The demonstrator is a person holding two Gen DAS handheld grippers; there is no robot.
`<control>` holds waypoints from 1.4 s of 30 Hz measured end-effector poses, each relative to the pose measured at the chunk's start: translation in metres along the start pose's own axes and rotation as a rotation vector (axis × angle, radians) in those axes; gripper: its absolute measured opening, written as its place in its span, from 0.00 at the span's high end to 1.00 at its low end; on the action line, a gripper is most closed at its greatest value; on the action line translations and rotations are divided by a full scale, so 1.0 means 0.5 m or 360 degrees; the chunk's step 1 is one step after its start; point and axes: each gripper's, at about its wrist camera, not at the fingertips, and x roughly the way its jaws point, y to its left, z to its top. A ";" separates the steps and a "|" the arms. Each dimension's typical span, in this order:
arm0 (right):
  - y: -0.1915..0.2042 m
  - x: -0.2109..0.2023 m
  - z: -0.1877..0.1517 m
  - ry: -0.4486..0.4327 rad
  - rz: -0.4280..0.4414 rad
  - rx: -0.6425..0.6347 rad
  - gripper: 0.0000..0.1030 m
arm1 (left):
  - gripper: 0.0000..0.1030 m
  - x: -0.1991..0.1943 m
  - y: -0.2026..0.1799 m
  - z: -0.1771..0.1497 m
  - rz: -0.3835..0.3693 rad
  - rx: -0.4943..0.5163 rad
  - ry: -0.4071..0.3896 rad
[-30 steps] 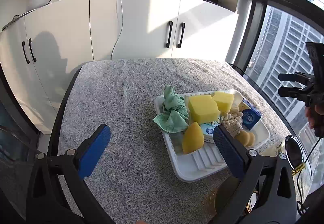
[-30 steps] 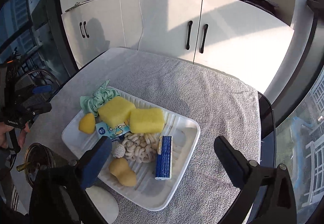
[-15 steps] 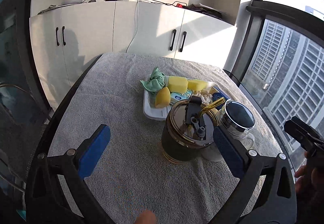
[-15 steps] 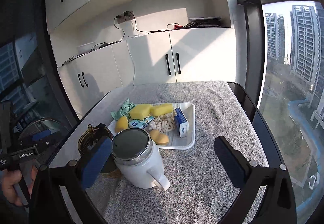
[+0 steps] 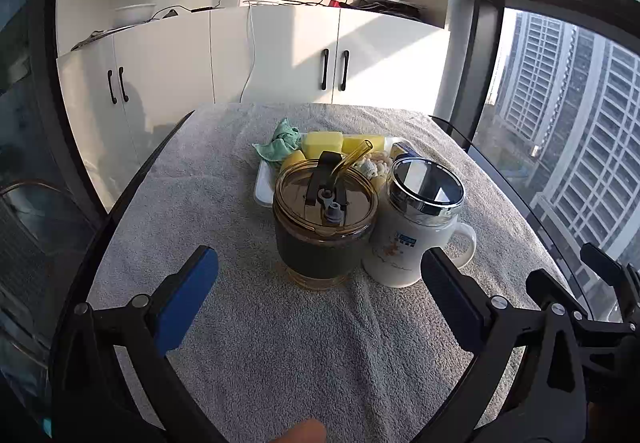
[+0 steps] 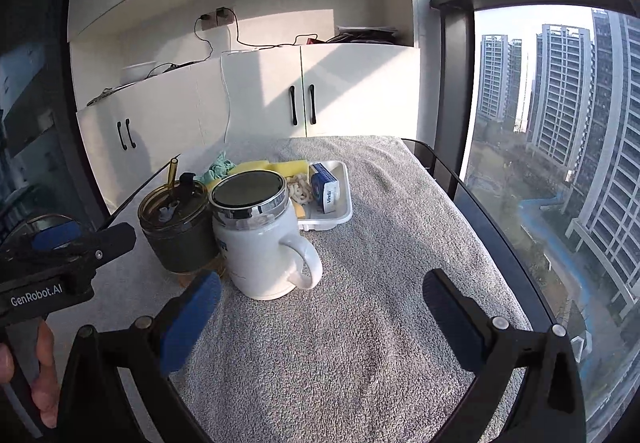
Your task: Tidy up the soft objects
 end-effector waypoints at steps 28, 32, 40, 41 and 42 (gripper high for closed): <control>0.054 0.029 -0.009 0.0074 -0.0037 -0.0074 0.00 | 0.00 0.050 -0.003 -0.010 0.0080 -0.0008 0.0103; 0.055 0.032 -0.006 0.0078 -0.0045 -0.0074 0.00 | 0.00 0.046 0.000 -0.008 0.0082 -0.0026 0.0084; 0.055 0.049 0.004 0.0115 -0.0070 -0.0070 0.00 | 0.00 0.049 -0.004 -0.012 0.0097 -0.0028 0.0092; 0.056 0.049 0.003 0.0115 -0.0072 -0.0073 0.00 | 0.00 0.049 -0.003 -0.012 0.0100 -0.0029 0.0091; 0.057 0.049 0.003 0.0116 -0.0073 -0.0076 0.00 | 0.00 0.050 -0.002 -0.011 0.0102 -0.0028 0.0091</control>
